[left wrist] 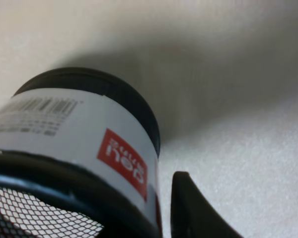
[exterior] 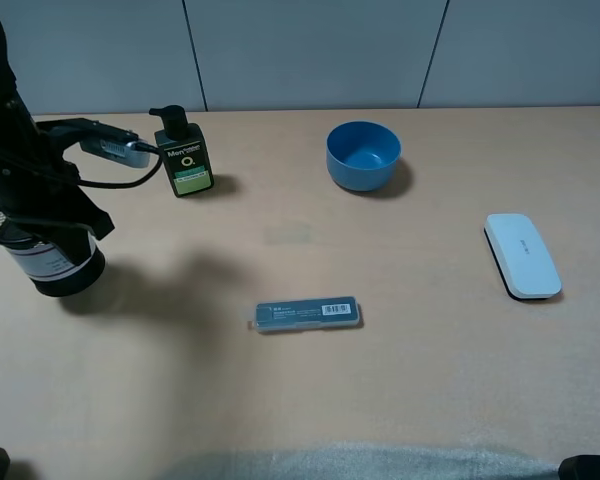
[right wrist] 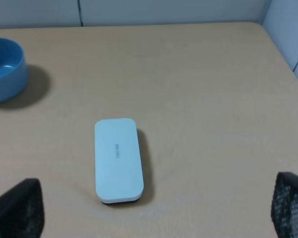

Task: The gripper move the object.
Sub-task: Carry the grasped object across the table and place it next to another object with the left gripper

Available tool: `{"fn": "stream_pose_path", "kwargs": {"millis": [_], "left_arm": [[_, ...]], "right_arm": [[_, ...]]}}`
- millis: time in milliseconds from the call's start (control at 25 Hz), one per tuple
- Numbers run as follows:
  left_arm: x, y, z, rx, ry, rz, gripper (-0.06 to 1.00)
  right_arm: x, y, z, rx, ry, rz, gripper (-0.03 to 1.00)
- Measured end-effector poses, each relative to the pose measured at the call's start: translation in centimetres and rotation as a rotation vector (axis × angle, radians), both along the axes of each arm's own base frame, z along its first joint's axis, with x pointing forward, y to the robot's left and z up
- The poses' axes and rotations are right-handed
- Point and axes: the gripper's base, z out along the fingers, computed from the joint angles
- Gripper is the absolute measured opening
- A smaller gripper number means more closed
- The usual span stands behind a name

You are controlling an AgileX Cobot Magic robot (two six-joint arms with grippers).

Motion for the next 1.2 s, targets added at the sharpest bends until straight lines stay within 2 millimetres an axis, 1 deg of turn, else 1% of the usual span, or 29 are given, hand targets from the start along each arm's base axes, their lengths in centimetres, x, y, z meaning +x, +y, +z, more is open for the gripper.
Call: {"fn": "stream_pose_path", "kwargs": {"millis": [240, 360, 560, 840, 1080, 1200], "left_arm": [[-0.3, -1.1, 2.6, 0.027, -0.024, -0.007, 0.09], [-0.2, -2.1, 3.5, 0.047, -0.030, -0.029, 0.09], [0.0, -4.7, 5.2, 0.059, -0.083, -0.071, 0.09], [-0.1, -7.9, 7.4, 0.024, -0.150, -0.100, 0.09], [-0.6, -10.1, 8.5, 0.001, -0.189, -0.116, 0.09], [-0.4, -11.7, 8.9, -0.008, -0.204, -0.146, 0.09]], "right_arm": [[0.0, 0.0, 0.0, 0.000, 0.001, 0.000, 0.69], [0.0, 0.0, 0.0, 0.000, 0.001, 0.000, 0.69], [0.0, 0.0, 0.0, 0.000, 0.001, 0.000, 0.69], [0.0, 0.0, 0.0, 0.000, 0.001, 0.000, 0.69], [0.0, 0.0, 0.0, 0.000, 0.000, 0.000, 0.69], [0.0, 0.0, 0.0, 0.000, 0.000, 0.000, 0.69]]}}
